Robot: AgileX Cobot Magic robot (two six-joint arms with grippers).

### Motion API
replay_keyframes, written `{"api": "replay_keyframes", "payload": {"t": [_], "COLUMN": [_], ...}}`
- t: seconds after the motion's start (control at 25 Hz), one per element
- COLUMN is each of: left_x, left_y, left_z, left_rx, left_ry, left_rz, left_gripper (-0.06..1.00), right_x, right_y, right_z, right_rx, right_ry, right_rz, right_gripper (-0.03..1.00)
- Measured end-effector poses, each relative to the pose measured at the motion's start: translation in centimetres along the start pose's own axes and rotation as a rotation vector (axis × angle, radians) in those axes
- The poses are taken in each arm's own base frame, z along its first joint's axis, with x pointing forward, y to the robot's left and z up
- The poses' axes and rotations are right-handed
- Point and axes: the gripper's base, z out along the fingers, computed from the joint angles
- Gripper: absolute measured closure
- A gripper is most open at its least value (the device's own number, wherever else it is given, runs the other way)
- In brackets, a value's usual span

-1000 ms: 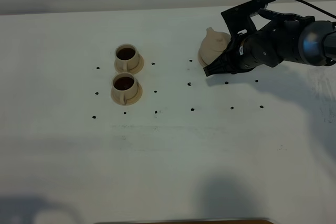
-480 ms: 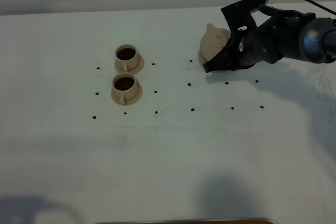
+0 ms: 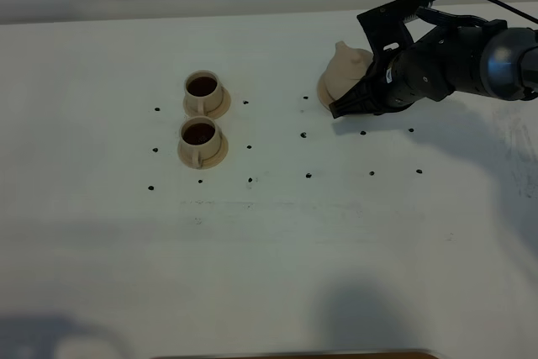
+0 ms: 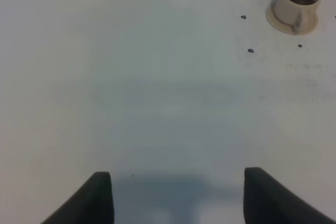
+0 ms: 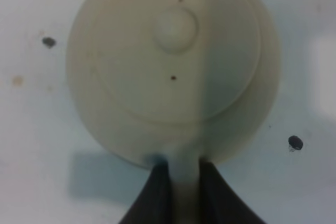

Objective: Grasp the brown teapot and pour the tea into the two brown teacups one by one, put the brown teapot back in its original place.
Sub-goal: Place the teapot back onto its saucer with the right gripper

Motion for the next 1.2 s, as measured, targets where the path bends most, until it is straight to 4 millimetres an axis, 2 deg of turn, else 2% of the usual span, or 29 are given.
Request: {"api": "replay_keyframes", "payload": {"t": [0.6, 1.2], "left_x": [0.00, 0.00], "left_y": [0.00, 0.00], "left_z": [0.00, 0.00], "left_rx": [0.000, 0.000], "left_ry": [0.000, 0.000], "left_rz": [0.000, 0.000], "left_gripper": [0.35, 0.35], "right_x": [-0.04, -0.17], "right_y": [0.01, 0.07], "right_z": [-0.01, -0.05], "right_rx": [-0.001, -0.008], "right_ry": [-0.002, -0.008], "right_rz": [0.002, 0.019], "right_gripper": [0.85, 0.58]}}
